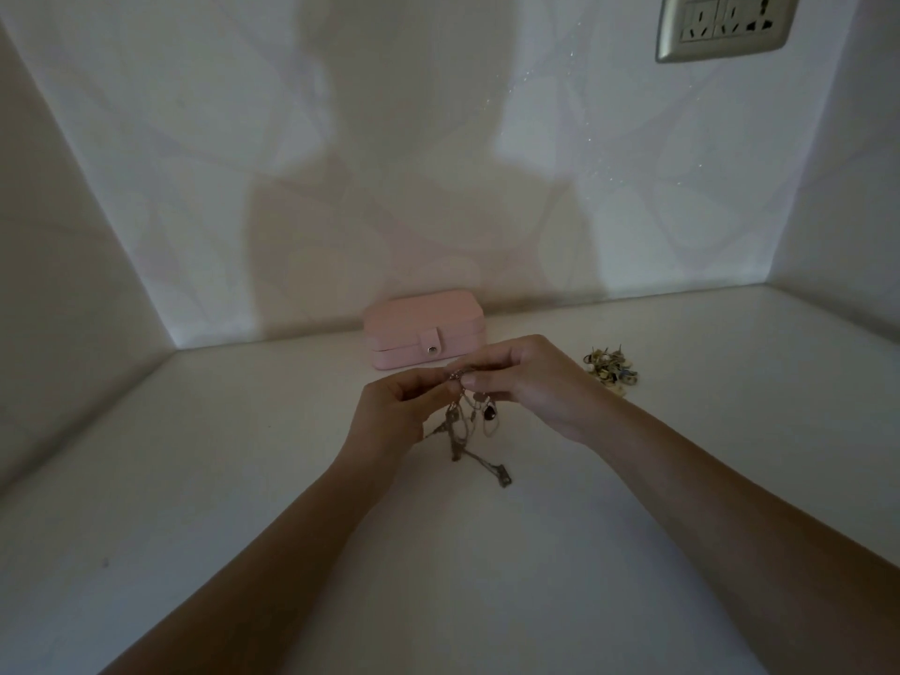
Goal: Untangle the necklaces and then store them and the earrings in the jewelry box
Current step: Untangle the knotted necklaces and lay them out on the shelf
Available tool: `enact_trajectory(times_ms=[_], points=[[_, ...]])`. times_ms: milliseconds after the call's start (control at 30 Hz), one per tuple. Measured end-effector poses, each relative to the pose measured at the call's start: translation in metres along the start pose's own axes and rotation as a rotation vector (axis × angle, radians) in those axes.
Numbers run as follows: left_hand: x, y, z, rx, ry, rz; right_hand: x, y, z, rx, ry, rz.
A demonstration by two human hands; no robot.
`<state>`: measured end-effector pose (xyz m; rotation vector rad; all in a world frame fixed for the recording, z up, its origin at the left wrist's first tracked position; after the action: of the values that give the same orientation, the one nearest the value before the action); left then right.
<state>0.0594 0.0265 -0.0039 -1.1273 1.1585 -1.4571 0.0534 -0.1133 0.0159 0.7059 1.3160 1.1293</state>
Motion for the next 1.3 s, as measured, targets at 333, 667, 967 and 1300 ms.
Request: enact_trajectory(times_ms=[333, 667, 967, 1300], points=[[-0.002, -0.004, -0.001, 0.015, -0.037, 0.052, -0.008, 0.007, 0.000, -0.058, -0.181, -0.320], [0.002, -0.012, -0.002, 0.104, -0.014, 0.120, -0.013, 0.012, -0.003, -0.087, -0.272, -0.426], [0.010, -0.001, 0.001, -0.052, 0.105, -0.131, -0.003, 0.004, -0.001, 0.037, -0.195, 0.027], [-0.013, -0.006, 0.002, 0.143, -0.136, 0.331, 0.005, -0.003, -0.002, 0.178, -0.077, 0.354]])
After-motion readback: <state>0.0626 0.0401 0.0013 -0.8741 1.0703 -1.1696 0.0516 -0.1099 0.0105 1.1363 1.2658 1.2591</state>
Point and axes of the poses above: each hand's wrist, its own z-axis towards the middle knuckle, its own x-axis out of the palm, y = z × x, the point moved 8 cm from there along z, towards the middle knuckle, and after that the axes turned 13 degrees about -z, right-handed, at the moved point
